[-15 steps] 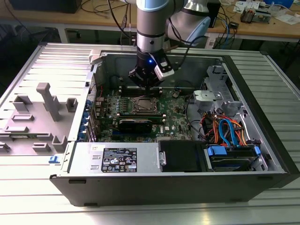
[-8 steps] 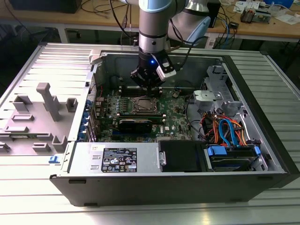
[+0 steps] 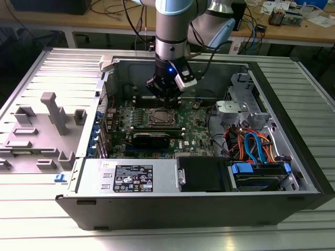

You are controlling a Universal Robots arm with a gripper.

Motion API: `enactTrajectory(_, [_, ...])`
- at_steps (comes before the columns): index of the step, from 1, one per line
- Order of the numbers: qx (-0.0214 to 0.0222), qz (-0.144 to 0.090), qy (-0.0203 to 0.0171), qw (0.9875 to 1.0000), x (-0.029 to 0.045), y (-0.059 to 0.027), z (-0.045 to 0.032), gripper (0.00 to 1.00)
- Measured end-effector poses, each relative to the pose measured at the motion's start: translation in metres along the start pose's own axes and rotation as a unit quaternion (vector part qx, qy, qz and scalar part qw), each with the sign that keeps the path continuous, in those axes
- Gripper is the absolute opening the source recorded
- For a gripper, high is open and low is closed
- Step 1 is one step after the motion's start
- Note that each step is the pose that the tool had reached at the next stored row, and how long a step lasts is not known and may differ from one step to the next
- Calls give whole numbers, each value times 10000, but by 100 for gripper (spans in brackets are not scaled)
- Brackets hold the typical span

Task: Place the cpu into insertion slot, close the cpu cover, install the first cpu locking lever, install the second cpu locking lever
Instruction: 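Install the first cpu locking lever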

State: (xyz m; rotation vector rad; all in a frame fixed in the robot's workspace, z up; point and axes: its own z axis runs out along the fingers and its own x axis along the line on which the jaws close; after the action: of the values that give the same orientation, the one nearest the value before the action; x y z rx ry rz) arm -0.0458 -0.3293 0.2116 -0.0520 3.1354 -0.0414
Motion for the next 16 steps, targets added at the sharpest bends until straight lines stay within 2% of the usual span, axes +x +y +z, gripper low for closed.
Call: enactTrajectory(16, [0, 0, 0, 10000, -4, 0, 17, 11])
